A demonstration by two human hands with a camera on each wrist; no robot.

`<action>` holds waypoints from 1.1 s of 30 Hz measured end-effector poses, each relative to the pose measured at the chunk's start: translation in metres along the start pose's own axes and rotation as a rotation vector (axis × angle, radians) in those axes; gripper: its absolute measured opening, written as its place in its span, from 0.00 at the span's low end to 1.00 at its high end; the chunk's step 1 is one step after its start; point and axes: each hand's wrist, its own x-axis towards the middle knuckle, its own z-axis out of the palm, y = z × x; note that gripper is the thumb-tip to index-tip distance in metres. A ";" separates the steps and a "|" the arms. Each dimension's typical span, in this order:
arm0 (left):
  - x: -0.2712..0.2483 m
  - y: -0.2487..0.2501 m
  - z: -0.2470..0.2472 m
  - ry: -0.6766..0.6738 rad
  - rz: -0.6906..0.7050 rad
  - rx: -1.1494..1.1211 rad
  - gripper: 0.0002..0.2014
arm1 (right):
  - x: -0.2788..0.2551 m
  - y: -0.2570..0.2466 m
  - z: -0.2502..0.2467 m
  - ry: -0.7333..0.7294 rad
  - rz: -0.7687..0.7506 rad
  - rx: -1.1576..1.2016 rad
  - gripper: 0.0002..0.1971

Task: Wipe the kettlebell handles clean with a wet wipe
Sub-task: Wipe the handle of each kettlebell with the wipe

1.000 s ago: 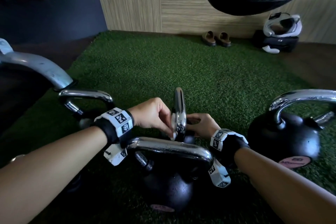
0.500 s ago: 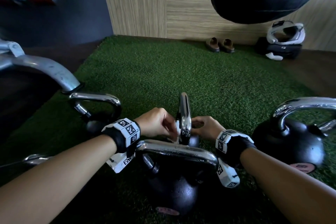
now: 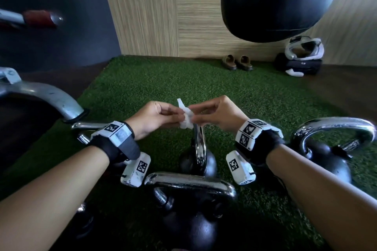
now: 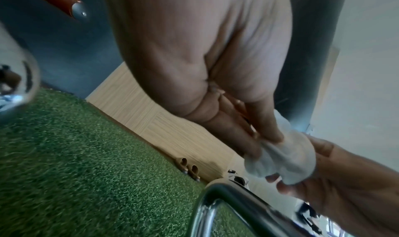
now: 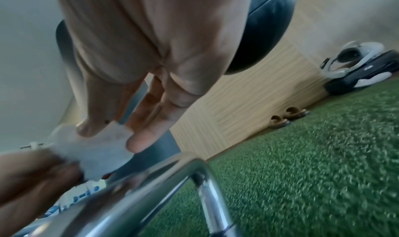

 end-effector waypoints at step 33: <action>0.027 -0.129 0.053 -0.498 0.127 0.725 0.53 | 0.024 0.114 0.031 0.390 0.543 0.146 0.07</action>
